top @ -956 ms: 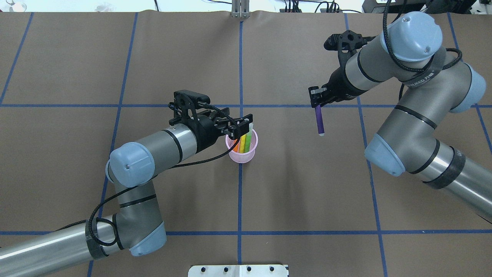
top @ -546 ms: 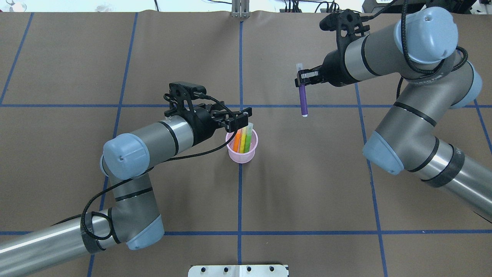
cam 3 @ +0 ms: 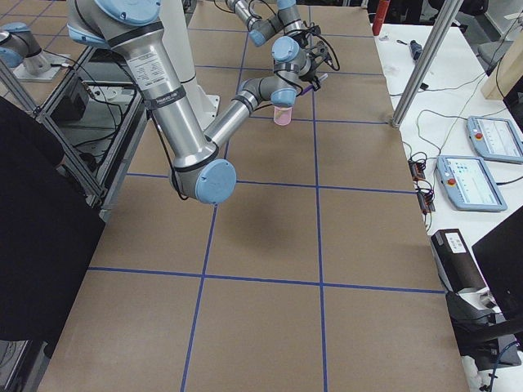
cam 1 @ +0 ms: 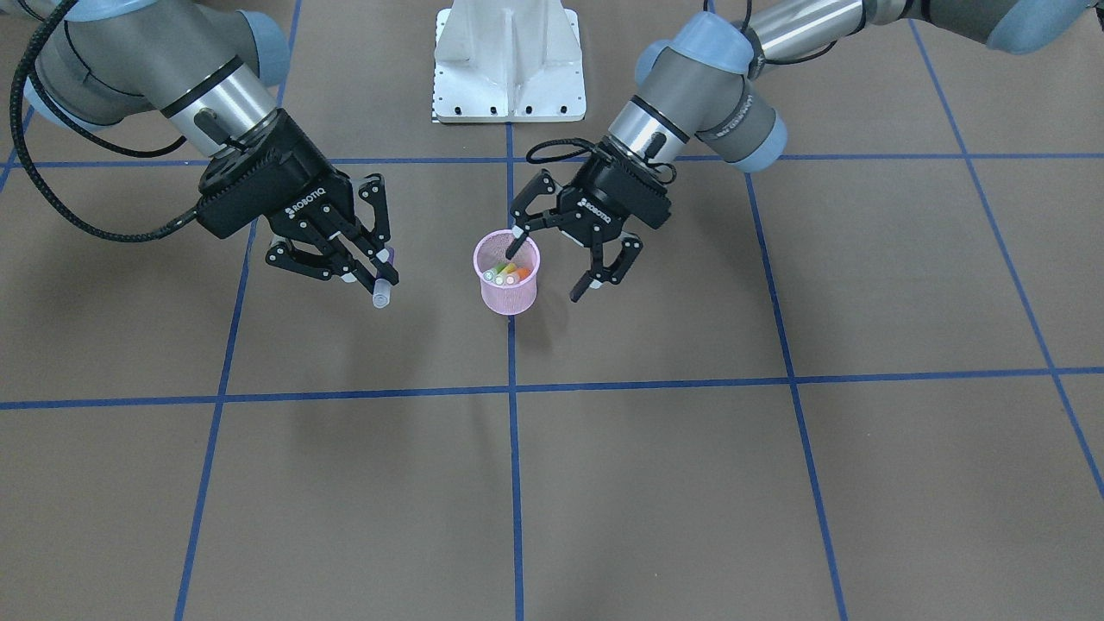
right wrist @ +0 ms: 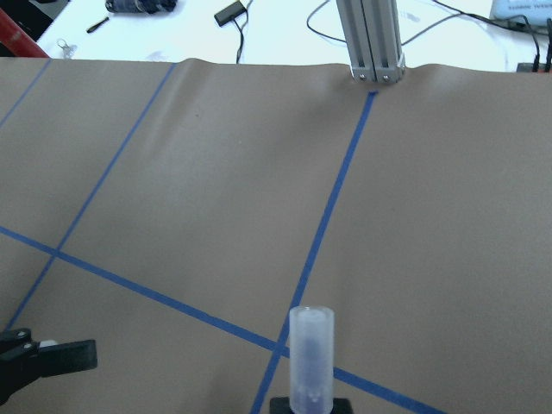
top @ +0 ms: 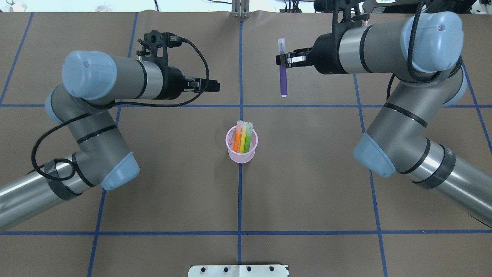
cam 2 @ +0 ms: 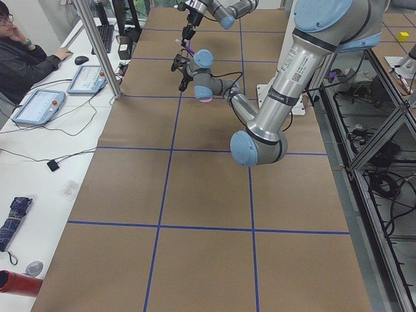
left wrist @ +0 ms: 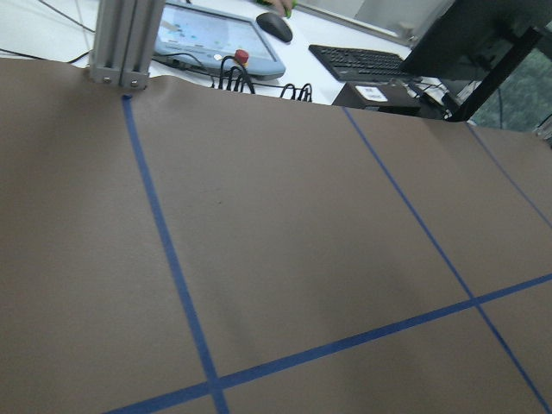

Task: Collect pens into pen holder
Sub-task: 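Lower the purple marker into the pink cup with the right gripper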

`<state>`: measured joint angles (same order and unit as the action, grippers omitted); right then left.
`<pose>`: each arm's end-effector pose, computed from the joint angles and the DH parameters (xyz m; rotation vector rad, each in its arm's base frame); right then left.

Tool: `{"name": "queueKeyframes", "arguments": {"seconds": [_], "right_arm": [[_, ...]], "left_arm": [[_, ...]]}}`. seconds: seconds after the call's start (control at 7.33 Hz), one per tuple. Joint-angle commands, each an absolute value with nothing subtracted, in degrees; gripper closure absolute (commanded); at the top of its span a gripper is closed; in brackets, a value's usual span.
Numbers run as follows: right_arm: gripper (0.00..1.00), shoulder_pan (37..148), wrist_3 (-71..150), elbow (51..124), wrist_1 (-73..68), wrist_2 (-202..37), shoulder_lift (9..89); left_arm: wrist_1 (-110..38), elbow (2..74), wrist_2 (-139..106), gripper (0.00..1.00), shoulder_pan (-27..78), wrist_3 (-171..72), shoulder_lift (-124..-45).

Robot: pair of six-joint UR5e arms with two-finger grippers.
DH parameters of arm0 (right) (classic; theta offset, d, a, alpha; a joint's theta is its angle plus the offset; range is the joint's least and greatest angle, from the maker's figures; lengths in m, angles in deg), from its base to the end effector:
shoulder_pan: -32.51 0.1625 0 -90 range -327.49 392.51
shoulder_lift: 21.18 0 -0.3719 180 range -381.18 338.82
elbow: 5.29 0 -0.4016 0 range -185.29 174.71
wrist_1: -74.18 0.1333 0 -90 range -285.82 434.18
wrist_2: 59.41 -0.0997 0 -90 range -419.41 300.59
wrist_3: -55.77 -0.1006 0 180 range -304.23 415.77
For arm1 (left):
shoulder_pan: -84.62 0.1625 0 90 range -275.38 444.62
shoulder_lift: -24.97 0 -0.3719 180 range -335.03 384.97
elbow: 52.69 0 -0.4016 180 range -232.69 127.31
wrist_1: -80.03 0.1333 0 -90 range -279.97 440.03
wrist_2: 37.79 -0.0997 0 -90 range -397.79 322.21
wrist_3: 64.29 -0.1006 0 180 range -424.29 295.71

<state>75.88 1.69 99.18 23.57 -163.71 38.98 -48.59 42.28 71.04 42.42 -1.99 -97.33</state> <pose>-0.3473 -0.4773 0.1162 0.7691 -1.2466 -0.0764 0.4027 -0.5012 0.1602 0.5216 1.2321 0.0035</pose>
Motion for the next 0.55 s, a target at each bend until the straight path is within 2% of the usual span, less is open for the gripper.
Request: {"name": "queueKeyframes", "arguments": {"seconds": [0.0, 0.14, 0.41], "right_arm": [[1.00, 69.2, 1.7, 99.1, 24.7, -153.7, 37.3], [1.00, 64.7, 1.9, 98.3, 30.2, -147.5, 38.1], [1.00, 57.1, 3.7, 95.5, 32.3, -138.1, 38.1]], "left_arm": [[-41.6, 43.0, 80.9, 0.01, 35.9, -3.1, -95.9], [-41.4, 42.9, 80.8, 0.01, 35.6, -5.4, -95.1], [-41.8, 42.8, 80.9, 0.01, 33.9, -8.2, -92.2]]}}
